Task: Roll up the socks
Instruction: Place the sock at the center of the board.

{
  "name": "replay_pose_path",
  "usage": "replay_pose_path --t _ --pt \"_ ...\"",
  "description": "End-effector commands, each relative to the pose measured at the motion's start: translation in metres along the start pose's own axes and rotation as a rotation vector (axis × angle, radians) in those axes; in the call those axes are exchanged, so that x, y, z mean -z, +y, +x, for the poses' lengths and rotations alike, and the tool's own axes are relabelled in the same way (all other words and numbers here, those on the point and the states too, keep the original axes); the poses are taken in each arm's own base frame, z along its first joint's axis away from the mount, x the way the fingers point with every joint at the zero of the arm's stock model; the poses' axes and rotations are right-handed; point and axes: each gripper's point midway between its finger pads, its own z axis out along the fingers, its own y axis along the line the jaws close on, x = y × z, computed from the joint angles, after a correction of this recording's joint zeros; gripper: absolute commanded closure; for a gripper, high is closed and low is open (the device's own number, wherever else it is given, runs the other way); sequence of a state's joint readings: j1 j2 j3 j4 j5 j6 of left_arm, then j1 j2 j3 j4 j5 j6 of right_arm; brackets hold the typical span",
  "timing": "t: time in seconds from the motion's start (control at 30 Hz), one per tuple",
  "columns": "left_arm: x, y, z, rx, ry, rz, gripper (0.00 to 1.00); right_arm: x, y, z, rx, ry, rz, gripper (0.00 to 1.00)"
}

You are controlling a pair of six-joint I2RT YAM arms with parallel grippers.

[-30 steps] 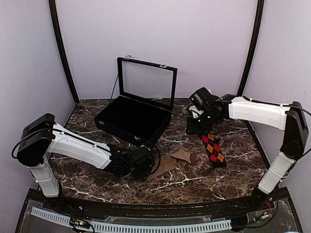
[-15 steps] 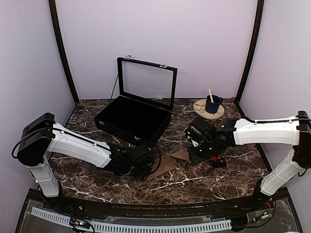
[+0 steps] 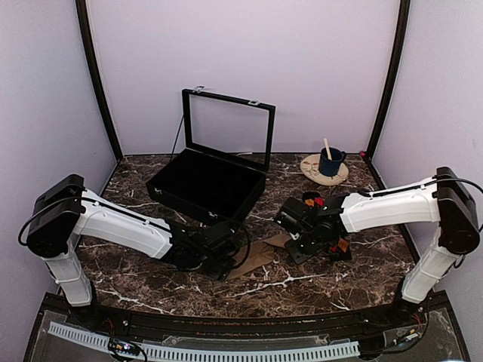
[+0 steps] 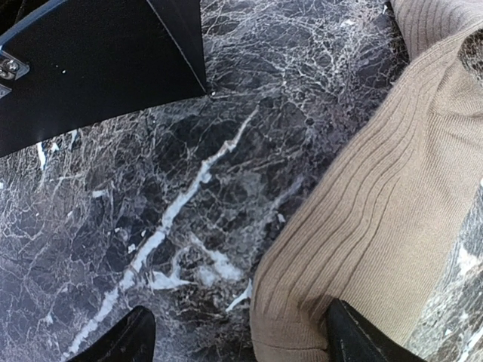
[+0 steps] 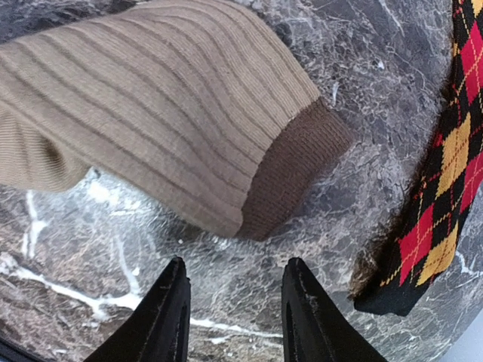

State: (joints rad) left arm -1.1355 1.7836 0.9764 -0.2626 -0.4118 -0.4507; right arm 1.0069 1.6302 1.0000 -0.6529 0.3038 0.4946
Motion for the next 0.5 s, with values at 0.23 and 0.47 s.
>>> replay_pose_path --t 0.23,0.47 --pt "-0.008 0.02 0.042 -0.092 0.168 -0.046 0.19 -0.024 -0.004 -0.005 0.089 -0.013 0.092 0.61" --pt "-0.008 0.024 0.043 -0.088 0.176 -0.048 0.19 -0.035 -0.014 -0.001 0.119 -0.003 0.167 0.68"
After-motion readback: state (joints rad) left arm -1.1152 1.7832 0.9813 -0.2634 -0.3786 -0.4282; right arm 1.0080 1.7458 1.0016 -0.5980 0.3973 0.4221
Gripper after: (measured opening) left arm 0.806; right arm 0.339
